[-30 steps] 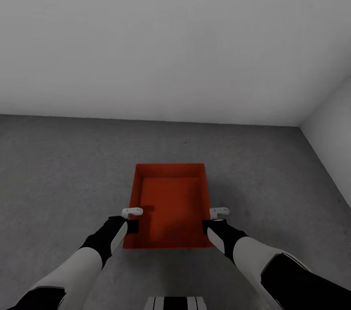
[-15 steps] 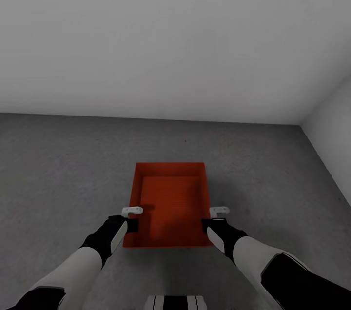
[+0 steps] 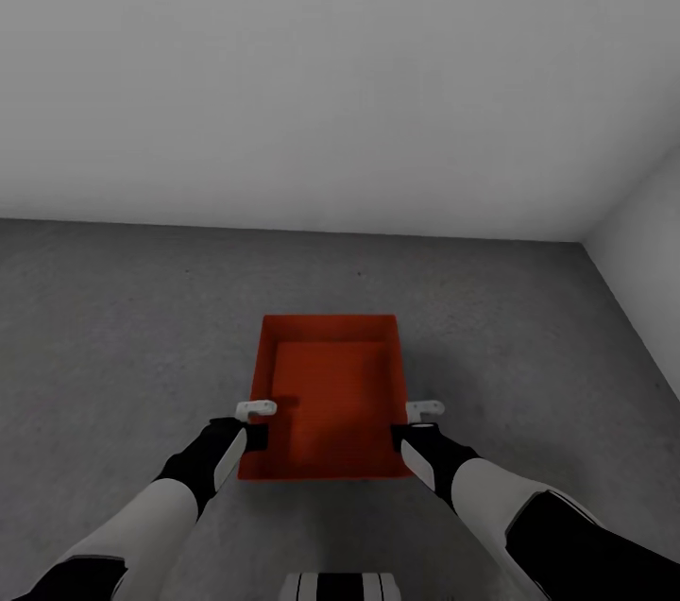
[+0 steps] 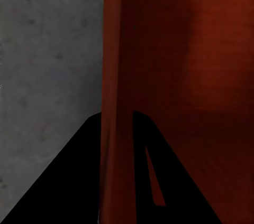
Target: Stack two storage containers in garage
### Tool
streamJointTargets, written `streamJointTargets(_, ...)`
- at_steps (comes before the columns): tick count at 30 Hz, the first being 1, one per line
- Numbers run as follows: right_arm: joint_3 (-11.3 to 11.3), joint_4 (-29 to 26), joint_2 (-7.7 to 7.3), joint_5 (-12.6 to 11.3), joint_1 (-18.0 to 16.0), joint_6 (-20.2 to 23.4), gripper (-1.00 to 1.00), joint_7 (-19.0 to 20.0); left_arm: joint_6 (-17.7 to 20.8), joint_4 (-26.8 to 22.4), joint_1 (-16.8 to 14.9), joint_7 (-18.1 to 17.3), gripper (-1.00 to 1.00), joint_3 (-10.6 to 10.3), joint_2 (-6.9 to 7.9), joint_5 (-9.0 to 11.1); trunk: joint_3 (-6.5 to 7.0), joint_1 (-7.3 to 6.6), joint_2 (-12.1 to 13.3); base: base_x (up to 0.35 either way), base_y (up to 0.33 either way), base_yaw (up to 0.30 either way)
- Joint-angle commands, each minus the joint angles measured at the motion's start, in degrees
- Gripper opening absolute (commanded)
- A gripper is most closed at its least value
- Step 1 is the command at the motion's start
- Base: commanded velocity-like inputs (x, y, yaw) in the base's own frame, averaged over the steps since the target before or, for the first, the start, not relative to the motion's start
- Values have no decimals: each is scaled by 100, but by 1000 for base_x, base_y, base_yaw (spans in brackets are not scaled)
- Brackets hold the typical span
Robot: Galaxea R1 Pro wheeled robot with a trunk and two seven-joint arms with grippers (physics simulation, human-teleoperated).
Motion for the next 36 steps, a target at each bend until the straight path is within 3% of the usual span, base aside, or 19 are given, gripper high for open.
streamJointTargets(1, -65, -51, 1, 155, -6, 48, -100, -328, 22, 218, 3, 68, -100, -79, -38, 142, -3, -1, -1, 0, 0, 0)
streamJointTargets(2, -64, -51, 1, 155, -6, 49, 100, -328, 24, 218, 3, 69, 100, -79, -37, 142, -3, -1, -1, 0, 0, 0)
streamJointTargets(36, -52, -51, 9, 164, -6, 49, 100, -333, 15, 210, 3, 72, 100, -78, -34, 142, -12, -1, -1, 0, 0, 0)
